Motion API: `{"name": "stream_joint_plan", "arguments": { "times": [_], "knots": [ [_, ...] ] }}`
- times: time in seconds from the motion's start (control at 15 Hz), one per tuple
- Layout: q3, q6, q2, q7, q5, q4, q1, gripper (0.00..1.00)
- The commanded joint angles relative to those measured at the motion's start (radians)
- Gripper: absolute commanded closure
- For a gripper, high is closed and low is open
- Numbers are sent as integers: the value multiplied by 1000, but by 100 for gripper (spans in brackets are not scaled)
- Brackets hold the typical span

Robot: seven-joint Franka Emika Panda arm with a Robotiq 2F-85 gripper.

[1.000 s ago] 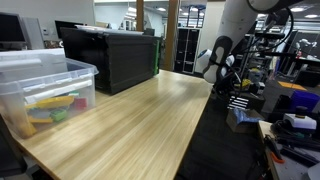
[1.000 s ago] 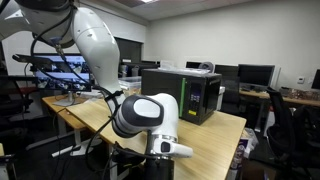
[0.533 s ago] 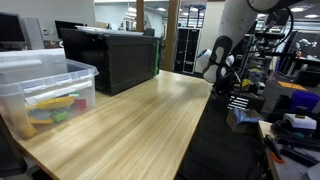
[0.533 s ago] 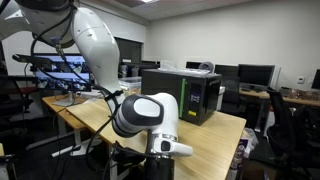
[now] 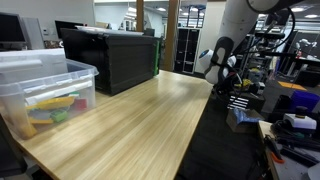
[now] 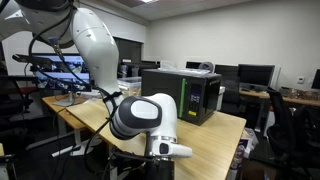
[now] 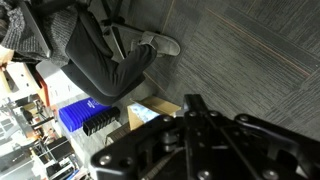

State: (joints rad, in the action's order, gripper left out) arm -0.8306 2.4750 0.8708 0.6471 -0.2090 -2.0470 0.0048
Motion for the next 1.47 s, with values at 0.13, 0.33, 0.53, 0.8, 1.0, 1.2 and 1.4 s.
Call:
{"name": "stream_joint_plan", "arguments": {
  "times": [0.13, 0.33, 0.53, 0.8, 1.0, 1.2, 1.4],
  "knots": [
    [4, 64, 14, 46, 0, 13, 10, 98],
    [5, 65, 17, 46, 0, 16, 10, 98],
    [6, 83, 20, 47, 3, 13, 8, 98],
    [13, 172, 75, 84, 17, -18, 11, 98],
    [16, 207, 101, 105, 38, -25, 10, 98],
    [20, 222, 120, 111, 58, -26, 17, 98],
    [14, 218, 128, 103, 79, -10, 40, 98]
  ]
}}
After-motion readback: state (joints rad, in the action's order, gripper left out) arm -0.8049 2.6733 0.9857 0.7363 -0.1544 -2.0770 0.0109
